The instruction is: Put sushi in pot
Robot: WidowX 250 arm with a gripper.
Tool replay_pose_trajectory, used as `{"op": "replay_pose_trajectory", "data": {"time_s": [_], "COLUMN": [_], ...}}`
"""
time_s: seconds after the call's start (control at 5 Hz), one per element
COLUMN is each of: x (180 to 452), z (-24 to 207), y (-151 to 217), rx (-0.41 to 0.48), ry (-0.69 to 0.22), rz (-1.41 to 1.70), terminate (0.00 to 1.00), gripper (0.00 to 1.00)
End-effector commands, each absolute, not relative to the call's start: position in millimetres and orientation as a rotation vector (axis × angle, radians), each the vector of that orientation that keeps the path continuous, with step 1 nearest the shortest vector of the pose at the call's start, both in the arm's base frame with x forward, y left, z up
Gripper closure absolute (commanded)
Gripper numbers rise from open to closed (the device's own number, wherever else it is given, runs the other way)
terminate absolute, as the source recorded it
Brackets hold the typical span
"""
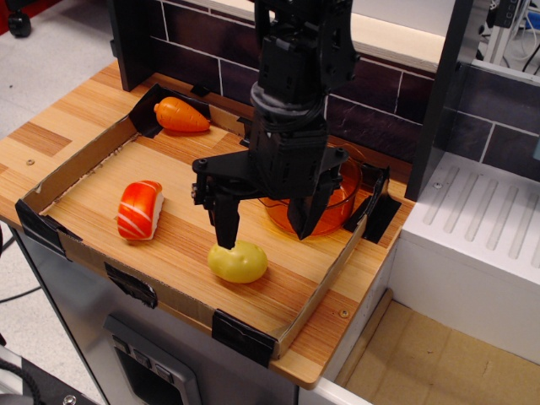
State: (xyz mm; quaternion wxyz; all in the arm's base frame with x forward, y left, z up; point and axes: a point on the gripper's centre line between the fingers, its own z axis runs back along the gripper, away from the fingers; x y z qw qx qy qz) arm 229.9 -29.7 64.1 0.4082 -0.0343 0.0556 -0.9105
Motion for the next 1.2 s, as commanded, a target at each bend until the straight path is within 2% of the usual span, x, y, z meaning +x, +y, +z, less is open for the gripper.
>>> {"op": "replay_pose_trajectory", "data": {"time_s": [0.0,0.2,0.4,0.6,0.8,1.0], "x": [229.9,231.1,232.5,233.1,236.2,235.0], "z": [64.1,89.8,94.6,86.2,66.9,56.1], "y": [-29.7,-5.7,19.3,50.2,80.1,99.1], "rx": [-0.086,-0.020,0.005,0.055,0.092,0.065], "ry": [0.140,0.041,0.078,0.152,0.241,0.252], "rz": [-2.295,-2.374,-2.431,-2.555,-2.597,-2.640], "terminate": [0.00,0.00,0.00,0.00,0.00,0.00], "gripper": [0.00,0.00,0.00,0.00,0.00,0.00]}}
